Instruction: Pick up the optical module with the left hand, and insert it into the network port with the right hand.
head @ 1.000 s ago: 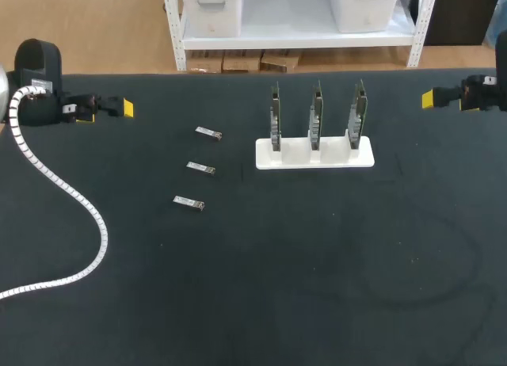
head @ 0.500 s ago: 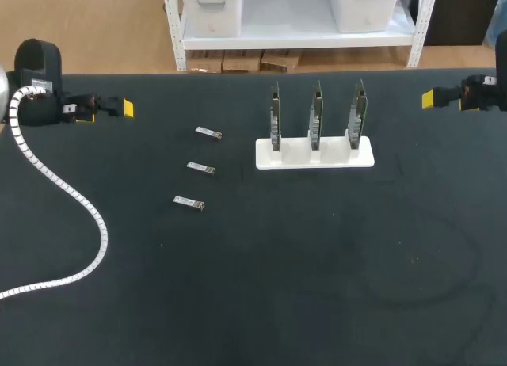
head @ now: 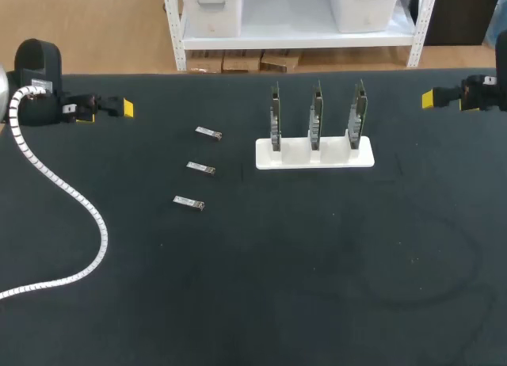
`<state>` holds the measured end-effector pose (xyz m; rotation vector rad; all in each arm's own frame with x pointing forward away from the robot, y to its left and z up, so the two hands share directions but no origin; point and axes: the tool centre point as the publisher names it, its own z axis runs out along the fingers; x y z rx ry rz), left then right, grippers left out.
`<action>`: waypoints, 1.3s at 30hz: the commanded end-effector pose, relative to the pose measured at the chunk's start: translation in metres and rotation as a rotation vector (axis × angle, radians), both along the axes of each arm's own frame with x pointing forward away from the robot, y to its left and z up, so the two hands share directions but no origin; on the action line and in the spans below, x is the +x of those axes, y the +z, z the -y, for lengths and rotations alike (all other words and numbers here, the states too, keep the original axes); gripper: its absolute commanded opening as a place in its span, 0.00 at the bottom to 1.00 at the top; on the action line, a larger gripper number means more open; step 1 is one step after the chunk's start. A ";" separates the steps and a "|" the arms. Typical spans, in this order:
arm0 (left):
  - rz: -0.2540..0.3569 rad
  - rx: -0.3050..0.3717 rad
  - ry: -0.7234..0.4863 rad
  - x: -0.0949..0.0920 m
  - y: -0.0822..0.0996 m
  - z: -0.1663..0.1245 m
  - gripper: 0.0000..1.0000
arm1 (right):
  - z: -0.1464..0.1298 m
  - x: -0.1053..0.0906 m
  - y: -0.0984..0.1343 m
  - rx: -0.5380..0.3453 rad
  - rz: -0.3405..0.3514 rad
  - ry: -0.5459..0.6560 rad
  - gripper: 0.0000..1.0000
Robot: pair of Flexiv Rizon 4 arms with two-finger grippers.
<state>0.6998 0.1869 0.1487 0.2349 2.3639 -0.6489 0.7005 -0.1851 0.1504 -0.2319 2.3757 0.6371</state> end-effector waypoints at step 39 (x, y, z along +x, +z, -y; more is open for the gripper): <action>0.101 0.498 -0.735 -0.042 -0.004 0.036 1.00 | 0.000 -0.001 0.000 -0.003 0.001 -0.003 1.00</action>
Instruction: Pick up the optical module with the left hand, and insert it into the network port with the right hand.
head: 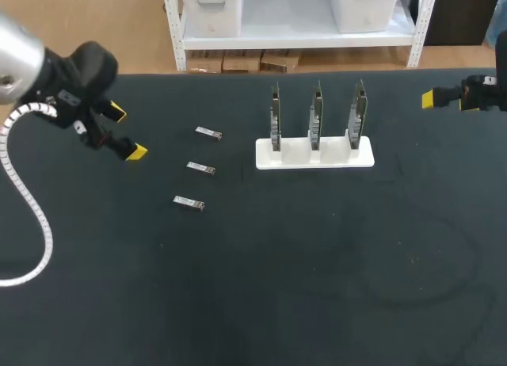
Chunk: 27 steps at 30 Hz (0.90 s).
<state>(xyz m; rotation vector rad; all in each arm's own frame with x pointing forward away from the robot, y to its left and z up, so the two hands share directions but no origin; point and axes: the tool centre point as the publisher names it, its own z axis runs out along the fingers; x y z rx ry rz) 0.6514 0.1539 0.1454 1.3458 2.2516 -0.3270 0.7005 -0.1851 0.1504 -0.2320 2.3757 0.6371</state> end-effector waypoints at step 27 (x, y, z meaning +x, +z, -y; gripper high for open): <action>0.051 0.125 -0.173 0.001 0.019 0.033 1.00 | 0.000 -0.001 0.000 -0.003 0.000 -0.003 1.00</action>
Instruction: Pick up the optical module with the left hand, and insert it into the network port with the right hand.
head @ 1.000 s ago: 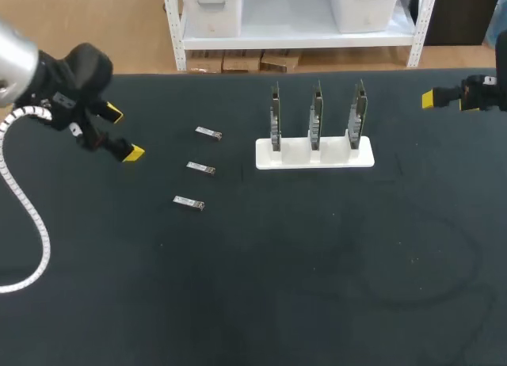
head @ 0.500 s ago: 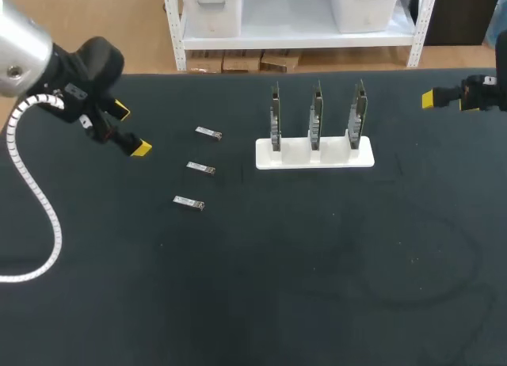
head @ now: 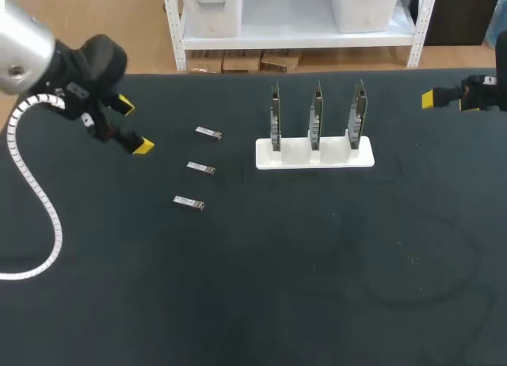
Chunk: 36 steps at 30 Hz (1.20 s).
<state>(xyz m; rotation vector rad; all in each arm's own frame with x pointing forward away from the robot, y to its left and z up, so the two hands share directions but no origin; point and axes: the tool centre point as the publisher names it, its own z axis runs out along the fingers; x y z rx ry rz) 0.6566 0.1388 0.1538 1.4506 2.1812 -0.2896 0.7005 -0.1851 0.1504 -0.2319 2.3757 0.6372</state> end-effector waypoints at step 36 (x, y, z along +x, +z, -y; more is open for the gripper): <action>-0.158 0.454 -0.478 -0.044 -0.056 0.034 1.00 | -0.001 -0.001 0.000 -0.003 0.000 -0.003 1.00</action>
